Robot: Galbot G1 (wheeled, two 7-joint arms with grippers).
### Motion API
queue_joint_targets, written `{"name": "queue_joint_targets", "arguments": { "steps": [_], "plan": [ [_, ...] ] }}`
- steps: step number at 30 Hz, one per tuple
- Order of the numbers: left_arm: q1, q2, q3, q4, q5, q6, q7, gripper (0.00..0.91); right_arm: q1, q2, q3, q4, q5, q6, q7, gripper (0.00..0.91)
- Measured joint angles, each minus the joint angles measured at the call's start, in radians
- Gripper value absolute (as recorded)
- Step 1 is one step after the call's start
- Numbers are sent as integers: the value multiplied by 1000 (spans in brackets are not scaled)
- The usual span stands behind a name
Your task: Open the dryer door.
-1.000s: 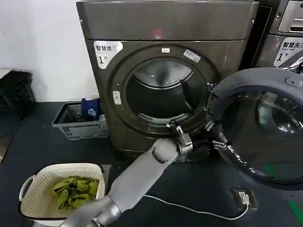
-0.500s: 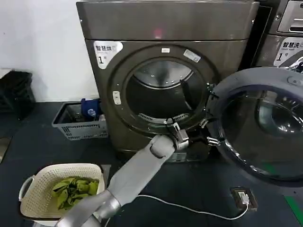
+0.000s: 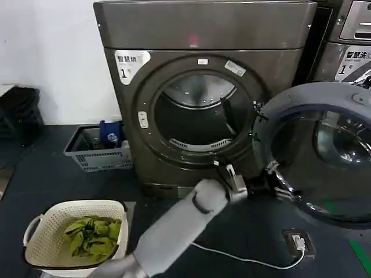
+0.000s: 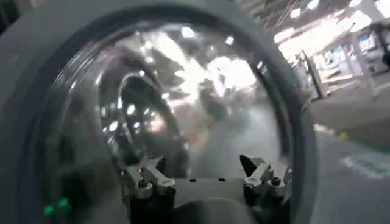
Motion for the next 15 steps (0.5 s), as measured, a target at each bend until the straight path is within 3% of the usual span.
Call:
{"name": "queue_joint_targets", "arguments": {
  "steps": [4,15],
  "plan": [
    [54,15,-1,-103,2,1,6,907,6,-13,-6,-7,11,-7,8,907],
    [207,362,-59,-377,86,-51,28,907,-1,-52,-1,-57,21,-6,6,907]
  ]
}}
